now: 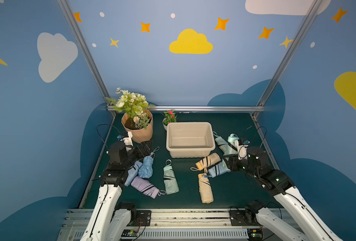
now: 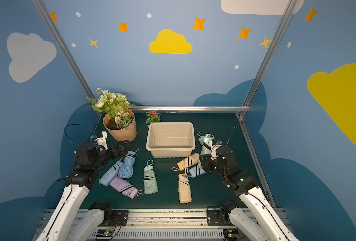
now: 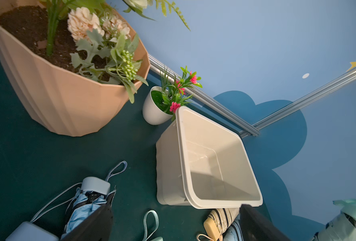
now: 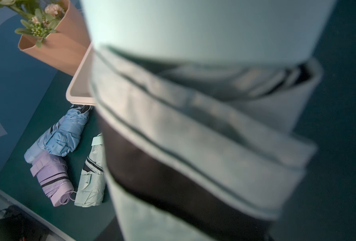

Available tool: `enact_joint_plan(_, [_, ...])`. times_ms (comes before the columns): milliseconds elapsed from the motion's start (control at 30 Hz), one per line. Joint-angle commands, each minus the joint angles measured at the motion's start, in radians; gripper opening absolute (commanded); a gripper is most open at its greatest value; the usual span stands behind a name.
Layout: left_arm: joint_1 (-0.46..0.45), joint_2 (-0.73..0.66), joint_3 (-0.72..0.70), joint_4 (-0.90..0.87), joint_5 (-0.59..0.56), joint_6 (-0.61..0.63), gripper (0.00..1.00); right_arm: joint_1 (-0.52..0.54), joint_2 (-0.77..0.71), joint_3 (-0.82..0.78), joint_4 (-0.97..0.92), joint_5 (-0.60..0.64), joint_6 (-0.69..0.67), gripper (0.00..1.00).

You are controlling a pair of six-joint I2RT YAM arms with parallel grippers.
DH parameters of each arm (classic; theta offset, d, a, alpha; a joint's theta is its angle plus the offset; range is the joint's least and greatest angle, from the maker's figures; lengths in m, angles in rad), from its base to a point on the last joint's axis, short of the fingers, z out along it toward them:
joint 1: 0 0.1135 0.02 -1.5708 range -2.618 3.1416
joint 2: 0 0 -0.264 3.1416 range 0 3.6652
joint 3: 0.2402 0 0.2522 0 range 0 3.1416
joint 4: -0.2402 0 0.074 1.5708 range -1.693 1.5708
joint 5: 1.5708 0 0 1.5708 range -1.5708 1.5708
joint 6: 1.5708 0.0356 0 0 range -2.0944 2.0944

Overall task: Put the umbrella into the storage box
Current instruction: Pick up the umbrella from the center of the board, then place the umbrella in the storage box.

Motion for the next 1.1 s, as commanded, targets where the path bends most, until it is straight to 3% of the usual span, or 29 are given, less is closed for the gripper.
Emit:
enact_joint_plan(0, [-0.009,0.026,0.041,0.015,0.076,0.025,1.0,0.002,0.079,0.108,0.089,-0.12,-0.25,0.42])
enact_joint_plan(233, [-0.016,0.085,0.052,-0.044,0.08,0.01,1.0,0.005,0.377,0.369,-0.036,-0.216,-0.62,0.42])
enact_joint_plan(400, [-0.022,0.14,0.05,-0.054,0.083,-0.039,0.99,0.023,0.606,0.583,-0.139,-0.191,-0.848,0.42])
enact_joint_plan(600, [-0.025,0.154,0.027,-0.035,0.042,-0.053,0.99,0.074,0.827,0.774,-0.199,-0.129,-1.008,0.45])
enact_joint_plan(767, [-0.025,0.134,0.002,-0.027,-0.008,-0.057,0.99,0.134,0.988,0.898,-0.22,0.008,-1.108,0.46])
enact_joint_plan(1067, [-0.025,0.115,-0.01,-0.059,-0.071,-0.061,0.99,0.161,1.204,1.073,-0.295,0.028,-1.176,0.46])
